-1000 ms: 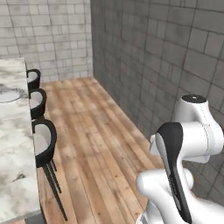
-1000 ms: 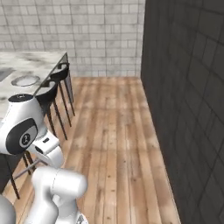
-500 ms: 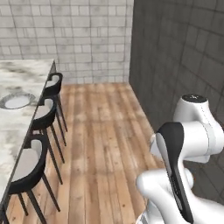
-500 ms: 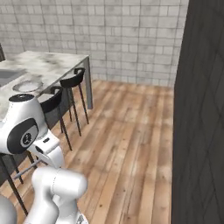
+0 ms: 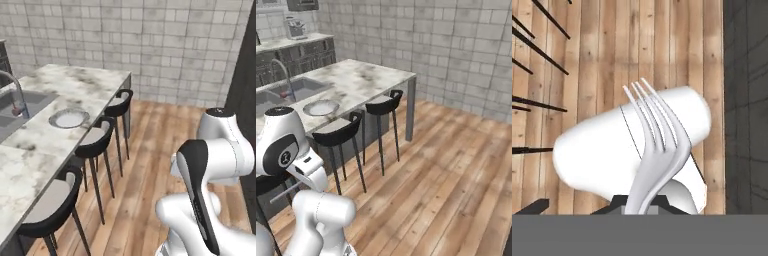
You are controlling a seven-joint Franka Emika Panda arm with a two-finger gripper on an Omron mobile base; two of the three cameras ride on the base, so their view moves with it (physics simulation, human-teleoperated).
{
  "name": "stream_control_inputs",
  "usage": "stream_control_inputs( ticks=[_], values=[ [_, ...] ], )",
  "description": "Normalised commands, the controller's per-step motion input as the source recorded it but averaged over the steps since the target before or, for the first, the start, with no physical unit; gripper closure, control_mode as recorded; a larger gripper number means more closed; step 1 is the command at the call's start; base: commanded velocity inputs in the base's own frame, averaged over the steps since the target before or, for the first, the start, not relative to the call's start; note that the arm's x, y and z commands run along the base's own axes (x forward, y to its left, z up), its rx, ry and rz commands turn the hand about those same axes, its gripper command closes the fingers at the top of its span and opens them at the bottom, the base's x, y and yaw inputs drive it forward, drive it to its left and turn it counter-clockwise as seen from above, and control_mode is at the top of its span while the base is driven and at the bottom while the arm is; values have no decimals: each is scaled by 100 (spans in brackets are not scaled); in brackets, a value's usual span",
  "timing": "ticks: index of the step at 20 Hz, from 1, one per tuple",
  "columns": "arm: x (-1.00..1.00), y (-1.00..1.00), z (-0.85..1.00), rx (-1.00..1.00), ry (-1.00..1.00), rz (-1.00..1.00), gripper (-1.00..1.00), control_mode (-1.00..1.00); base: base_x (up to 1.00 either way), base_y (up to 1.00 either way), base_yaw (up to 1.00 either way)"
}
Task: Take the fork and place it on the left side of the plate. Then take the spoon and place it on the right side of the plate. Make sure they're directly next to the plate.
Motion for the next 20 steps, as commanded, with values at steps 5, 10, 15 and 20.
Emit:
stream_control_inputs(
  ticks=[5, 10, 15, 20],
  values=[
    [0, 0, 0, 0, 0, 0, 100, 100, 82, -46, 61],
    [0, 0, 0, 0, 0, 0, 100, 100, 69, -58, 57],
    [0, 0, 0, 0, 0, 0, 100, 100, 68, -56, 57],
    [0, 0, 0, 0, 0, 0, 100, 100, 38, -49, 51]
  ],
)
